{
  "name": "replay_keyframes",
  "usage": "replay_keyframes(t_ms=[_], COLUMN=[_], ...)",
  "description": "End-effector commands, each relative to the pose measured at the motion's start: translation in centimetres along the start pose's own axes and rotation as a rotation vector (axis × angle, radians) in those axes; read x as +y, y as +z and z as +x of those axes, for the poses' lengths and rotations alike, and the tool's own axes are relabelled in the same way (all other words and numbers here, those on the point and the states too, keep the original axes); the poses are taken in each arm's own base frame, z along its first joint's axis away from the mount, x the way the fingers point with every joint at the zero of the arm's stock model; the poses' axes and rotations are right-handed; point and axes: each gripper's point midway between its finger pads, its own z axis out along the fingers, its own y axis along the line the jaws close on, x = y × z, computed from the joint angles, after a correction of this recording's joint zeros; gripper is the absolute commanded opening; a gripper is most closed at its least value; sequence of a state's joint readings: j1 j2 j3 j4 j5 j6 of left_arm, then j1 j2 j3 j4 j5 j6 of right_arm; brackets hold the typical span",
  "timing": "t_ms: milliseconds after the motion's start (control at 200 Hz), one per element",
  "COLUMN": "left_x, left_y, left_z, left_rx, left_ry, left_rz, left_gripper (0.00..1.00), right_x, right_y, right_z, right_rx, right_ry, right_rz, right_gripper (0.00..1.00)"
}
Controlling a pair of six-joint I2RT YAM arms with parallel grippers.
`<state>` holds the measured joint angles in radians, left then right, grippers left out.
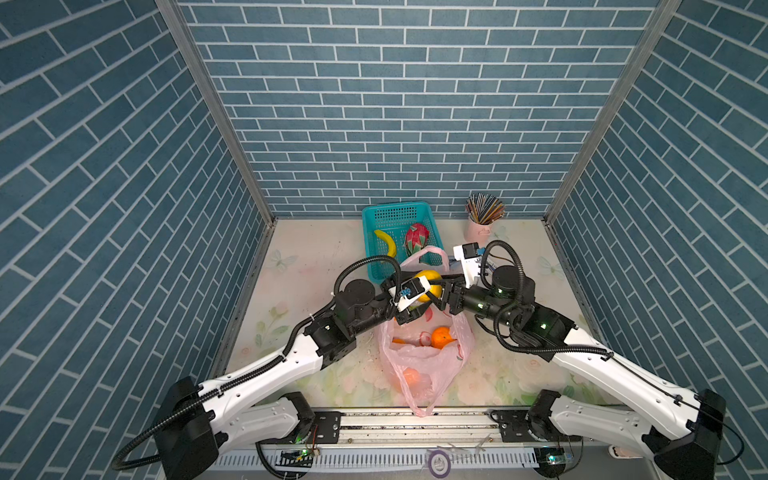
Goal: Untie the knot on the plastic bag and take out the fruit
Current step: 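Carry the yellow fruit with the left gripper and release it into the teal basket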
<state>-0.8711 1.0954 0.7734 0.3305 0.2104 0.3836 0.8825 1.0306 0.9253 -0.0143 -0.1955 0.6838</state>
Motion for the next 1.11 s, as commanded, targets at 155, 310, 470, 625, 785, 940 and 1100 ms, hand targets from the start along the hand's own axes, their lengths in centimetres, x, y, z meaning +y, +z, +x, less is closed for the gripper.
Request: replay_keyframes(t_ms=[155,310,470,625,785,940,1100], left_x=[2.2,3.7,6.3,9.9,13.8,16.8,19.6], left_y=[-0.1,-0.2,-0.3,-0.1,0.5,1.1,2.5], left_z=[-3.6,-4.2,-5.2,-5.0,-3.4,-1.2,2.5], left_rx=[-0.09,-0.091,-0.117,-0.103,-0.074,-0.039,0.056], left_ry=[0.0,-0.046,-0.129,-0.202,-0.304,-0.383,-0.482], left_rz=[-0.094,-0.145,-0.201,-0.283,-0.346,-0.401,-0.428], left_gripper=[0.5,0.49,0.49,0.48,0.48,0.47,0.47], right_x=[1.7,2.1,2.0,1.4,0.4,-0.6,-1.2], right_y=[-0.7,-1.7,-2.2,-2.3,-1.9,-1.2,-0.1], right_z=[-1.5,-3.9,-6.5,-8.5,-9.3,-9.6,-9.5], right_rx=[-0.027,-0.123,-0.232,-0.317,-0.341,-0.343,-0.304], right_ry=[-0.019,-0.074,-0.111,-0.094,-0.064,-0.034,-0.017], right_rz=[-0.034,-0.008,0.028,0.051,0.082,0.111,0.131], right_gripper=[0.73,0.81,0.86,0.9,0.9,0.9,0.9])
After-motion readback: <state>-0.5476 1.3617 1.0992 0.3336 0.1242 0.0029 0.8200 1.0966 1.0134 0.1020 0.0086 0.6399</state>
